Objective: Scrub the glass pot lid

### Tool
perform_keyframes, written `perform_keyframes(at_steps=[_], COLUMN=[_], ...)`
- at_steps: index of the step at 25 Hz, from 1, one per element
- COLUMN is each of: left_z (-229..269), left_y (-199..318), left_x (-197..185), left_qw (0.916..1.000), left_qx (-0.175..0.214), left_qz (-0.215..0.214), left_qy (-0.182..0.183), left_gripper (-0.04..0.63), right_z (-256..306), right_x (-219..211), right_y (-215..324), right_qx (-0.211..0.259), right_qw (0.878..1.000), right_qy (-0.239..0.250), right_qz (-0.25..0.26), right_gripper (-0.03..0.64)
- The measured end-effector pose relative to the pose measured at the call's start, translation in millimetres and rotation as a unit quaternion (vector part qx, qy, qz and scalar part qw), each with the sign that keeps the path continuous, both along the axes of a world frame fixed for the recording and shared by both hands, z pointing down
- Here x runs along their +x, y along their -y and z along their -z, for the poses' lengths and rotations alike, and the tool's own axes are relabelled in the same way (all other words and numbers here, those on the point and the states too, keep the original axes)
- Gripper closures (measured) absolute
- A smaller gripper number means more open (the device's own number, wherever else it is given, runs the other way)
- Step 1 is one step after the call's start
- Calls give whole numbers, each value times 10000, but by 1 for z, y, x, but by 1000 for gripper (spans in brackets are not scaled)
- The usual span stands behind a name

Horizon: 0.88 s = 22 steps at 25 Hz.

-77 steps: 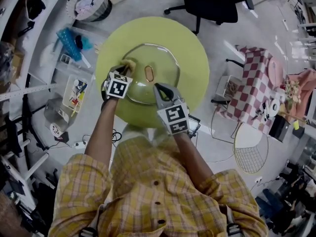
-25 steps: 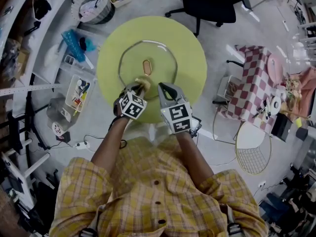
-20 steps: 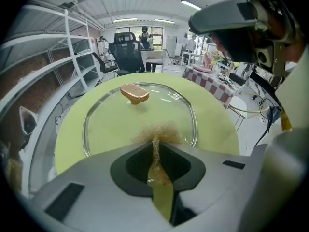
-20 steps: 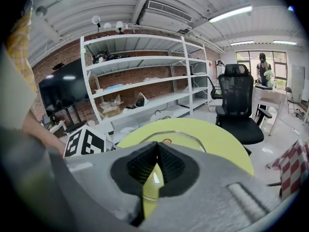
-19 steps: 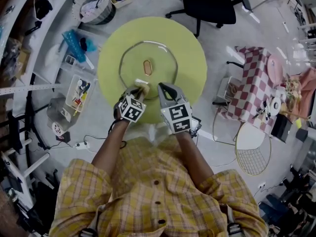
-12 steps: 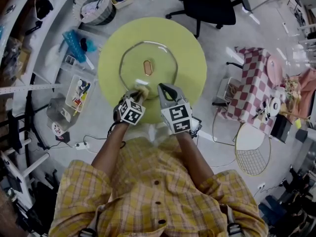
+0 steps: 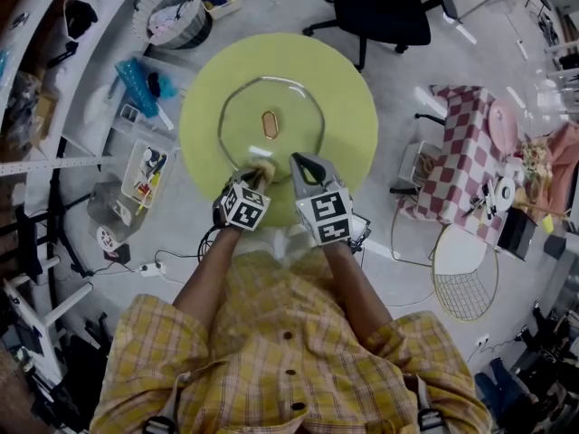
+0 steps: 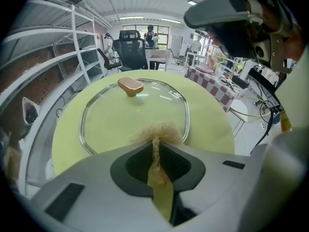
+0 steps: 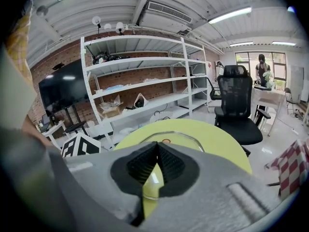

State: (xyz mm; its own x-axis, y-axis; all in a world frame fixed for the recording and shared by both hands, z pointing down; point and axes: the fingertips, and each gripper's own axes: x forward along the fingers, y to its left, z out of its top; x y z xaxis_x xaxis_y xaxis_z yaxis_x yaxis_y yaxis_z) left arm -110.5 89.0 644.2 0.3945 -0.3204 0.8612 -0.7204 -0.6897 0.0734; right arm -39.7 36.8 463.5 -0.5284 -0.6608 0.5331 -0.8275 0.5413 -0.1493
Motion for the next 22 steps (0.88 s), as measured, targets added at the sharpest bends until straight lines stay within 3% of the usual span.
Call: perform_keyframes(at_steps=[5, 22], left_z=[-1, 1], left_y=[-2, 3], left_x=[15, 37], left_qw=[9992, 9963], left_qx=[105, 174], left_qz=[-334, -826], left_qy=[167, 145], left_gripper=[554, 554], right_z=[-1, -12], right_x=[5, 20], right_y=[0, -5], right_qx=[-6, -154], right_qw=[10000, 9994], right_qy=[13, -58], right_qz=[-66, -298], right_gripper=[620, 620])
